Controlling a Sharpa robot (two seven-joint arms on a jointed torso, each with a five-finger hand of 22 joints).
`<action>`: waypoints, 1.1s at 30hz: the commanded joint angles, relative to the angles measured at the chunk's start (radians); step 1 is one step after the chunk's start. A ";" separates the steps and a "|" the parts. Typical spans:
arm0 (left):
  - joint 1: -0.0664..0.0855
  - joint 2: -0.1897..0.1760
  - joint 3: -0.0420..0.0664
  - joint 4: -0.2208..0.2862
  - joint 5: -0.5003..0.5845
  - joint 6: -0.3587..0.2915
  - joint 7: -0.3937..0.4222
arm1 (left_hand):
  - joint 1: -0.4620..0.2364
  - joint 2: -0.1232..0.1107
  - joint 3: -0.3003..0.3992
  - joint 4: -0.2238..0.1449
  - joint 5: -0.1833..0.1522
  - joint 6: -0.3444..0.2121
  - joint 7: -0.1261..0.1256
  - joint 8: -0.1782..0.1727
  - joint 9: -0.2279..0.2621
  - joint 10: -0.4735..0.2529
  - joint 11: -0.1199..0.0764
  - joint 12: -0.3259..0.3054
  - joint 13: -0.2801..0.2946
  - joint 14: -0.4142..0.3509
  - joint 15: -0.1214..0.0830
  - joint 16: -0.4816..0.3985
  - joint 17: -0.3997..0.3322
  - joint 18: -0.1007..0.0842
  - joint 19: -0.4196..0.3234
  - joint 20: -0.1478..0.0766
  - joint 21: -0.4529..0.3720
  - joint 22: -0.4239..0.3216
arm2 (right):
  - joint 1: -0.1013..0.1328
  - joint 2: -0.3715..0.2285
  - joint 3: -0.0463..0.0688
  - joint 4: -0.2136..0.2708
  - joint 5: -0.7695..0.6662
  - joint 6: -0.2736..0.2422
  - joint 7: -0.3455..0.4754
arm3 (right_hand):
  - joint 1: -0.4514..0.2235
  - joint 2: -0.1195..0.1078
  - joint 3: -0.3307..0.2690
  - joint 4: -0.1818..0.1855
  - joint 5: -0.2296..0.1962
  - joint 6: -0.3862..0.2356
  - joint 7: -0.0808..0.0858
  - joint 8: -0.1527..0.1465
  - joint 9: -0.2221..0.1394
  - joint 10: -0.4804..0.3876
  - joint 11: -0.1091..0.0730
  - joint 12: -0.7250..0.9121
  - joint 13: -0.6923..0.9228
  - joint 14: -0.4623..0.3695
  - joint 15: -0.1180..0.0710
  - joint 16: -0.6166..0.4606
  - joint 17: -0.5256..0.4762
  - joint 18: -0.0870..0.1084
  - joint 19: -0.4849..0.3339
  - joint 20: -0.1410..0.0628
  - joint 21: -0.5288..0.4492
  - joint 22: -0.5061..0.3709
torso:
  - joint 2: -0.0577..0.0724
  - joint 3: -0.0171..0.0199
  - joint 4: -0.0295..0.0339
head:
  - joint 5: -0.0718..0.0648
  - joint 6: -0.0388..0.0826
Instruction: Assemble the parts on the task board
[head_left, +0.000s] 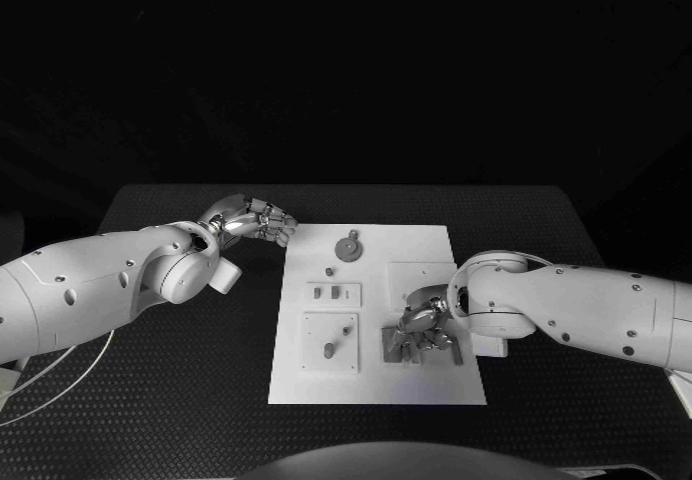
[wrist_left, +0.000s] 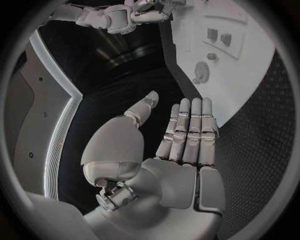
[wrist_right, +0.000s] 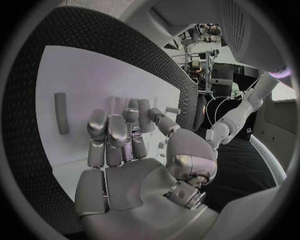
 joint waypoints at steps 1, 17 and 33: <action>0.000 0.001 0.000 0.002 0.005 0.015 0.004 | -0.002 -0.006 -0.003 0.004 0.001 -0.002 0.003 -0.007 -0.001 -0.001 0.002 0.004 -0.001 -0.003 0.004 -0.001 -0.002 0.019 -0.005 0.002 -0.002 0.002 | -0.002 0.004 -0.001 -0.003 -0.002 0.028 0.005 | -0.013 -0.002 -0.008 -0.001 0.000 0.003 0.002 -0.003 0.000 -0.005 0.003 0.003 -0.001 -0.001 -0.003 -0.002 -0.002 0.082 0.004 0.000 -0.001 0.014 | 0.000 -0.0003 -0.0001 | 0.000 -0.001; 0.000 0.000 0.000 0.001 0.005 0.015 0.004 | -0.003 -0.006 -0.003 0.005 0.001 -0.002 0.003 -0.007 -0.001 -0.002 0.002 0.005 -0.002 -0.003 0.004 -0.001 -0.002 0.019 -0.006 0.002 -0.002 0.002 | 0.011 -0.048 -0.001 0.040 -0.139 -0.096 0.060 | -0.032 -0.258 0.044 0.102 0.001 -0.062 0.022 -0.039 -0.009 -0.038 0.022 0.003 0.006 -0.027 0.012 -0.027 -0.022 0.082 0.004 -0.010 -0.023 0.004 | 0.000 0.0003 -0.0004 | 0.002 0.000; 0.000 -0.004 -0.001 0.005 0.005 0.013 0.005 | -0.003 -0.006 -0.003 0.005 0.001 -0.002 0.003 -0.007 -0.002 -0.002 0.002 0.005 -0.003 -0.003 0.004 -0.001 -0.002 0.019 -0.006 0.002 -0.002 0.002 | 0.030 -0.133 -0.001 0.113 -0.445 -0.376 0.325 | 0.142 -0.300 0.054 0.031 -0.002 -0.159 0.059 -0.078 -0.011 -0.093 0.056 0.015 0.019 -0.068 0.044 -0.041 -0.018 0.082 -0.024 -0.012 -0.040 0.004 | 0.000 0.0004 0.0002 | 0.004 0.006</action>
